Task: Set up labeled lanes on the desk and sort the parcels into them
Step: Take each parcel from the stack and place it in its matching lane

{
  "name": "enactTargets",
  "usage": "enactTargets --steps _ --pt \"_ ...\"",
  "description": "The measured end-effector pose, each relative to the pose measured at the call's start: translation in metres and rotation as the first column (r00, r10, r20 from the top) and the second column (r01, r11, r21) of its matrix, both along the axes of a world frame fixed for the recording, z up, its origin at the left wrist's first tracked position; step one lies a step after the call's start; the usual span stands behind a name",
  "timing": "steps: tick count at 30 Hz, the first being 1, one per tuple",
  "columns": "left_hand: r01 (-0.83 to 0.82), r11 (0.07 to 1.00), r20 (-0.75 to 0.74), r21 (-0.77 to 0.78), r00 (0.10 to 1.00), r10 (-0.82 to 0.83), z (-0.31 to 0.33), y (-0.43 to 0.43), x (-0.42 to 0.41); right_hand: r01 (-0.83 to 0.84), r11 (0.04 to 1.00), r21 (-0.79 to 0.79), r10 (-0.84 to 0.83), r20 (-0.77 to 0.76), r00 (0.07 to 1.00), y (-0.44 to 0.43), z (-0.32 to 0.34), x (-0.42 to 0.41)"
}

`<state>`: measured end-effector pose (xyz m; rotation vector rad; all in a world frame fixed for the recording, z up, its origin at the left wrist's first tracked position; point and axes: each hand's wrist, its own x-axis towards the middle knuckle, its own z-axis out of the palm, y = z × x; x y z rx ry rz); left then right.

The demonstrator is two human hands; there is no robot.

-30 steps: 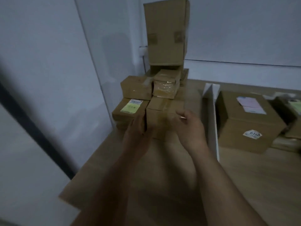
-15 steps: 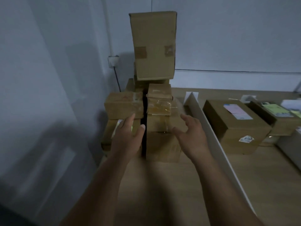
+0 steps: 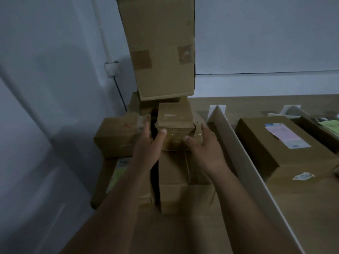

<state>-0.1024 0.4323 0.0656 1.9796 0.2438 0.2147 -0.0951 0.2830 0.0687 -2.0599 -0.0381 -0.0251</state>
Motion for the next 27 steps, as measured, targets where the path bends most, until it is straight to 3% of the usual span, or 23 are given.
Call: enactTargets --steps 7,11,20,27 --pt "-0.01 0.997 -0.036 -0.079 0.999 0.007 -0.003 -0.006 0.017 -0.066 0.984 0.166 0.059 0.046 0.997 0.01 0.0 0.018" --pt "-0.044 0.998 -0.057 -0.047 0.998 0.041 0.0 -0.007 0.003 -0.018 0.985 0.172 0.022 -0.023 1.0 0.001 0.004 0.005" --pt "-0.024 0.991 -0.017 -0.128 1.0 0.022 0.008 -0.018 -0.072 0.086 0.991 0.103 -0.09 0.035 0.995 -0.01 0.018 -0.071" --pt "-0.007 0.982 -0.019 -0.189 1.0 0.003 0.002 -0.024 -0.156 0.143 0.966 0.214 -0.146 -0.004 0.989 -0.018 0.006 -0.156"
